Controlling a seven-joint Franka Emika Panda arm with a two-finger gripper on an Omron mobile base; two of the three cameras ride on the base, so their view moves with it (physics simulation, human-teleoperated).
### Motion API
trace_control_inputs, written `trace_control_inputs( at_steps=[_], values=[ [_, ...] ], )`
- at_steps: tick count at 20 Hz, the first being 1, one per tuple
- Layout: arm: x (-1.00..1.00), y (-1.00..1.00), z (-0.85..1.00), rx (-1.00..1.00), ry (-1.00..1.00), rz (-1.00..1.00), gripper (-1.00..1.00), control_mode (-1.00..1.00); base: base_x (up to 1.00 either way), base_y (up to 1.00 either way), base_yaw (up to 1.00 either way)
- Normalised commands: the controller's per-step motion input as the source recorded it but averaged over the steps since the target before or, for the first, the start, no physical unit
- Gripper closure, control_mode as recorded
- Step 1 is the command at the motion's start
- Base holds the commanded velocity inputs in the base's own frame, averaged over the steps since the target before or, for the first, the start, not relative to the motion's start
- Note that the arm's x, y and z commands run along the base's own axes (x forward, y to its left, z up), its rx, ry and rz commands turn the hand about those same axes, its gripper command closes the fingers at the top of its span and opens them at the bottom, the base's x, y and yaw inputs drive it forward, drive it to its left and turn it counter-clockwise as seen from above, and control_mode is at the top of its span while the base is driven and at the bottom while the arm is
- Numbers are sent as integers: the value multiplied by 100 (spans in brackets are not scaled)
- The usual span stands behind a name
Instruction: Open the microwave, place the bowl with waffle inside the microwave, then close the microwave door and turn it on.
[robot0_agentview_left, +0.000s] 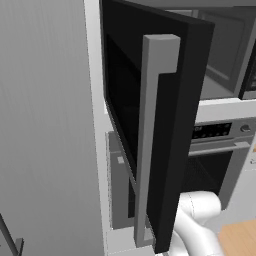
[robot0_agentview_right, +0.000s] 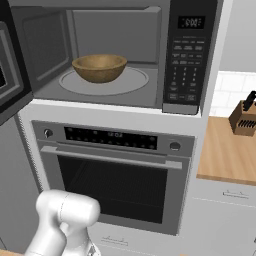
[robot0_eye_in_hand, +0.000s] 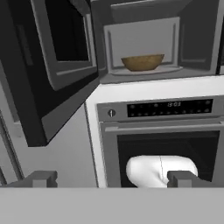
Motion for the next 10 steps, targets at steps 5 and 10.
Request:
trace_control_inputs(
  at_steps=[5, 10],
  values=[
    [8, 100, 0, 0, -18, -14, -100, -100, 0, 0, 0],
    [34, 99, 3, 0, -10, -12, -100, -100, 0, 0, 0]
  ],
)
